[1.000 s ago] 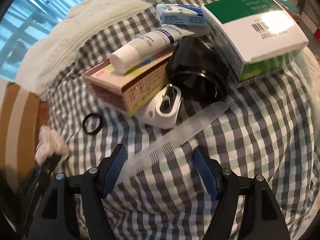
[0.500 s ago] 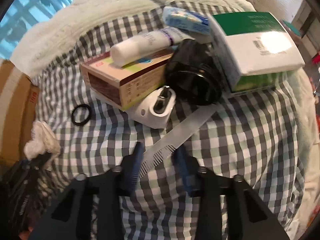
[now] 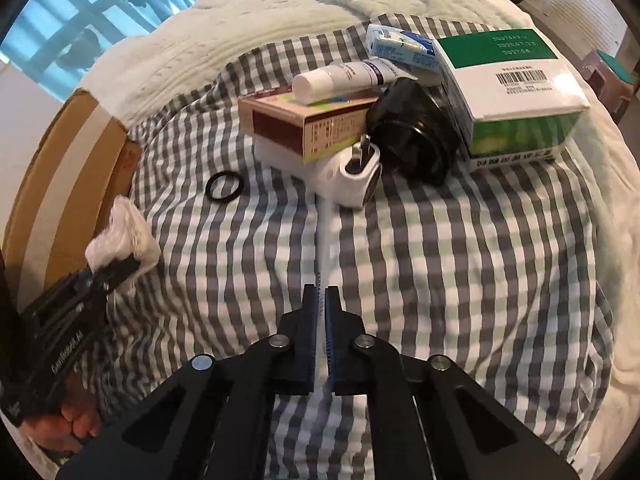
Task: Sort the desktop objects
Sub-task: 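Grasp the clear plastic comb with the right gripper while the left holds the cloth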
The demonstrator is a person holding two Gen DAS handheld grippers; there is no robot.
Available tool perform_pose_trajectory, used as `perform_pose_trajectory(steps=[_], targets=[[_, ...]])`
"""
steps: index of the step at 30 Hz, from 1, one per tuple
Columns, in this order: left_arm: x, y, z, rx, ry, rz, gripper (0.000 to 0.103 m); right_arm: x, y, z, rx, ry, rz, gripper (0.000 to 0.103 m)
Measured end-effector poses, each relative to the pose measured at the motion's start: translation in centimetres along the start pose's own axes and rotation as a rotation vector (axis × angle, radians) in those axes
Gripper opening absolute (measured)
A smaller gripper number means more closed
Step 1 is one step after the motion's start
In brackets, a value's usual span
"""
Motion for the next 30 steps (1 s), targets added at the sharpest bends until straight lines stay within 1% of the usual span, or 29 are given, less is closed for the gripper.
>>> perform_pose_trajectory(steps=[3,4,6,8,11,14,17,18,19,20,21,22,24,27,28,29,30], targets=[[-0.7,-0.1,-0.1,0.0,0.0,0.017,0.015,0.7,-0.9,-0.5,-0.019,-0.038,-0.098,0.003],[-1.0,-0.2,0.1,0.005,-0.001,0.021,0.015,1.1,-1.2,-0.7,-0.029,-0.056,-0.14,0.003],[-1.4,-0.4,0.6,0.024,-0.009,0.019,0.015,1.1,-1.7,-0.9,-0.03,-0.07,-0.184,0.003],[-1.7,-0.6,1.2,0.04,-0.011,0.021,0.015,1.0,-1.6,-0.3,-0.028,-0.074,-0.196,0.003],[-1.7,-0.8,1.9,0.054,-0.013,0.023,0.015,0.6,-1.6,1.1,0.003,-0.065,-0.195,0.003],[-1.5,-1.0,2.7,0.068,-0.017,0.015,0.015,0.3,-1.5,2.2,0.007,-0.096,-0.214,0.003],[-1.4,-1.0,3.2,0.075,-0.018,0.014,0.015,0.6,-1.0,1.6,-0.036,-0.083,-0.251,0.004],[-1.3,-1.0,3.2,0.075,-0.017,0.017,0.015,0.9,-0.8,1.0,-0.062,-0.08,-0.274,0.008],[-1.4,-0.9,3.3,0.075,-0.015,0.018,0.015,1.1,-0.6,0.5,-0.084,-0.079,-0.291,0.02],[-1.4,-0.9,3.4,0.075,-0.014,0.017,0.015,1.3,-0.4,0.1,-0.106,-0.08,-0.306,0.039],[-1.4,-0.9,3.6,0.076,-0.013,0.016,0.015,1.4,-0.2,-0.2,-0.127,-0.092,-0.319,0.047],[-1.5,-0.9,3.7,0.079,-0.011,0.016,0.015,1.4,-0.1,-0.1,-0.14,-0.11,-0.331,0.053],[-1.6,-0.8,3.8,0.08,-0.005,0.019,0.015,1.1,-0.2,1.0,-0.116,-0.142,-0.339,0.053],[-1.8,-0.7,3.8,0.081,0.002,0.026,0.015,-0.1,-1.2,2.1,-0.079,-0.159,-0.339,0.052],[-1.8,-0.8,3.7,0.081,0.004,0.027,0.015,-0.5,-1.6,2.2,-0.071,-0.166,-0.341,0.046],[-1.9,-0.7,3.7,0.081,0.003,0.026,0.015,-0.6,-1.8,2.7,-0.059,-0.18,-0.347,0.033],[-1.9,-0.7,3.7,0.081,0.004,0.026,0.015,-0.7,-2.2,3.0,-0.049,-0.199,-0.359,0.03]])
Point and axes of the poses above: each gripper's, at about its wrist camera, not at the fingertips, and z roughly the way its jaws point, x to its left, y to its top, the point moved 5 cm from there along z, roughly the way its jaws point, and after that the axes turned 13 degrees about z, right-handed, at the moved point
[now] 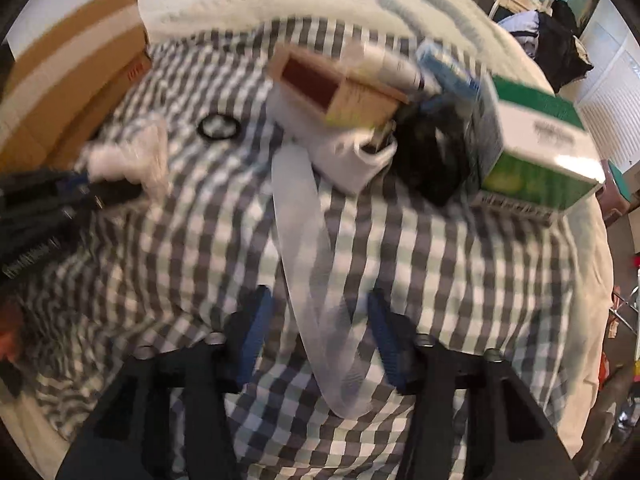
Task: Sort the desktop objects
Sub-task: 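Grasp the clear plastic comb with the right gripper while the left holds the cloth, then carry the cloth and comb into the box and open both grippers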
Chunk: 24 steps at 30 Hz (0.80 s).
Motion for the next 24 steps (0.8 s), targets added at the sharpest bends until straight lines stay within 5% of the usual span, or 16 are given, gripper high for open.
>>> perform_pose_trajectory(steps=[3,13,15,16,24], targets=[[-0.2,0.1,-0.3,-0.002,-0.001,0.002,0.015,0.2,0.0,-0.6,-0.027,-0.022,-0.017,0.027],[-0.9,2.0,-4.1,-0.07,-0.01,0.028,0.015,0.2,2.1,-6.9,-0.114,0.103,0.063,0.025],[-0.8,2.6,-5.3,-0.094,-0.01,0.025,0.015,0.6,2.6,-8.1,-0.123,0.122,0.068,0.021],[-0.7,2.8,-5.9,-0.102,-0.008,0.023,0.015,1.0,2.8,-8.7,-0.127,0.131,0.065,0.004],[1.2,3.4,-9.7,-0.171,-0.004,-0.007,0.015,2.2,3.1,-9.3,-0.115,0.124,0.051,0.004]])
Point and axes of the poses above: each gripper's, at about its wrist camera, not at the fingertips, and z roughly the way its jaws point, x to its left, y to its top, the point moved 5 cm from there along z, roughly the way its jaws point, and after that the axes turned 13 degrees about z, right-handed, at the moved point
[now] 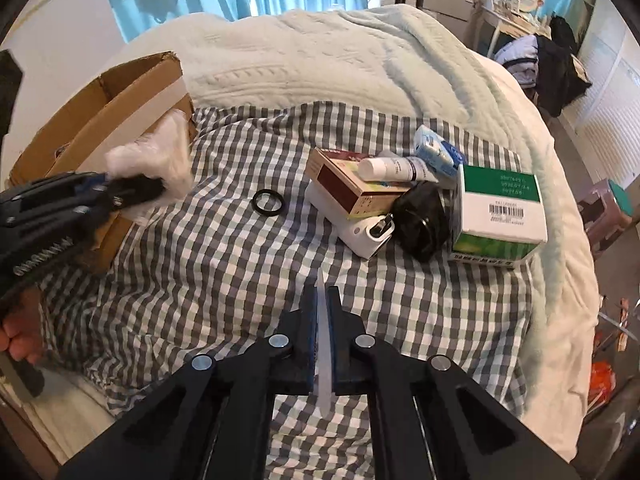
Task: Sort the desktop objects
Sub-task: 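Carry the cloth and comb into the box and open both grippers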
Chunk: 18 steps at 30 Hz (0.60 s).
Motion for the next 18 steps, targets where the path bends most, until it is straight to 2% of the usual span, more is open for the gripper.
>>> perform_pose_trajectory(steps=[8,15,18], targets=[[0.7,-1.2,-0.3,0.02,-0.011,-0.01,0.015,0.0,0.3,-0.6,-0.002,-0.007,0.019,0.004],[1.4,0.2,-1.9,-0.029,-0.009,-0.031,0.015,1.3,3.3,-4.7,-0.096,0.011,-0.009,0.004],[2.1,1.3,-3.5,-0.074,-0.004,-0.046,0.015,2.8,4.7,-7.4,-0.133,0.034,-0.039,0.004]])
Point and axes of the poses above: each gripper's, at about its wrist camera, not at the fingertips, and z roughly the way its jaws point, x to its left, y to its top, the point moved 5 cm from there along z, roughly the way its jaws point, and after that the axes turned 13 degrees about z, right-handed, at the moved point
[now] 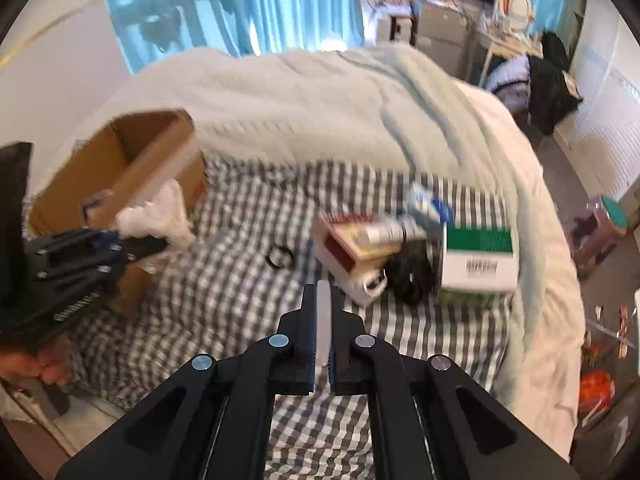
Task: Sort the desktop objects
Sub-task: 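Carry the cloth and comb into the box and open both grippers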
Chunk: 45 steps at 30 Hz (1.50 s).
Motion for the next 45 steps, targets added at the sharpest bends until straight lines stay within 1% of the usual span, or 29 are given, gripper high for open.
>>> perform_pose_trajectory(steps=[4,6,8,10,13,16,17,19,22,25,27,28,29,30,31,32,33,36,37,38,40,43,45], targets=[[1.6,2.3,-3.0,-0.073,0.016,-0.035,0.015,3.9,3.1,-4.1,-0.077,0.058,-0.07,0.004],[3.2,3.2,-4.8,-0.104,0.04,-0.06,0.015,6.9,4.7,-5.8,-0.104,0.113,-0.112,0.004],[5.0,3.7,-6.3,-0.123,0.073,-0.092,0.015,9.5,5.7,-6.6,-0.11,0.165,-0.156,0.003],[7.4,3.7,-7.8,-0.132,0.112,-0.133,0.015,13.1,6.7,-6.9,-0.109,0.224,-0.209,0.003],[10.7,2.9,-9.0,-0.129,0.171,-0.181,0.015,17.9,7.4,-5.5,-0.064,0.296,-0.264,0.003],[14.4,1.3,-9.6,-0.104,0.249,-0.225,0.015,21.2,6.9,-3.0,-0.007,0.329,-0.3,0.003],[15.2,0.9,-9.7,-0.096,0.263,-0.234,0.015,22.4,6.7,-1.9,0.017,0.341,-0.306,0.003],[17.1,-0.3,-9.5,-0.072,0.287,-0.269,0.015,23.5,6.3,-0.2,0.05,0.354,-0.315,0.003],[18.8,-1.9,-8.8,-0.04,0.301,-0.296,0.015,24.5,6.1,2.1,0.085,0.364,-0.309,0.003],[19.7,-3.4,-8.3,-0.007,0.314,-0.313,0.016,24.9,6.1,3.5,0.101,0.347,-0.298,0.004],[20.0,-3.9,-8.1,0.007,0.323,-0.322,0.021,25.0,6.0,4.0,0.098,0.337,-0.29,0.01],[20.2,-4.0,-8.1,0.011,0.327,-0.328,0.024,24.9,6.1,3.9,0.091,0.335,-0.286,0.017],[20.2,-4.2,-8.2,0.01,0.331,-0.336,0.032,24.7,6.3,3.6,0.078,0.339,-0.281,0.025],[20.2,-4.2,-8.5,0.003,0.335,-0.343,0.045,24.9,6.5,3.3,0.066,0.342,-0.277,0.028],[20.2,-4.3,-8.7,-0.004,0.34,-0.348,0.053,25.0,6.8,2.8,0.058,0.344,-0.274,0.033],[20.2,-4.4,-8.9,-0.01,0.35,-0.354,0.066,25.0,7.0,2.2,0.046,0.348,-0.272,0.034],[20.1,-4.2,-9.1,-0.017,0.355,-0.357,0.069,25.0,7.0,1.6,0.036,0.347,-0.27,0.034],[19.4,-3.9,-9.4,-0.026,0.346,-0.351,0.072,24.4,7.5,0.0,0.01,0.33,-0.278,0.034],[18.9,-3.7,-9.3,-0.024,0.334,-0.342,0.072,23.7,7.6,-0.7,-0.007,0.315,-0.281,0.035],[18.4,-3.5,-9.2,-0.022,0.32,-0.331,0.072,22.8,7.5,-1.3,-0.02,0.299,-0.281,0.039],[17.0,-2.9,-8.9,-0.019,0.298,-0.3,0.073,20.8,7.4,-2.1,-0.032,0.267,-0.271,0.041],[14.9,-1.9,-8.4,-0.017,0.265,-0.258,0.077,16.4,7.2,-2.3,-0.052,0.187,-0.234,0.041],[13.3,-1.3,-8.0,-0.019,0.237,-0.235,0.078,12.5,6.9,-2.3,-0.066,0.12,-0.177,0.042]])
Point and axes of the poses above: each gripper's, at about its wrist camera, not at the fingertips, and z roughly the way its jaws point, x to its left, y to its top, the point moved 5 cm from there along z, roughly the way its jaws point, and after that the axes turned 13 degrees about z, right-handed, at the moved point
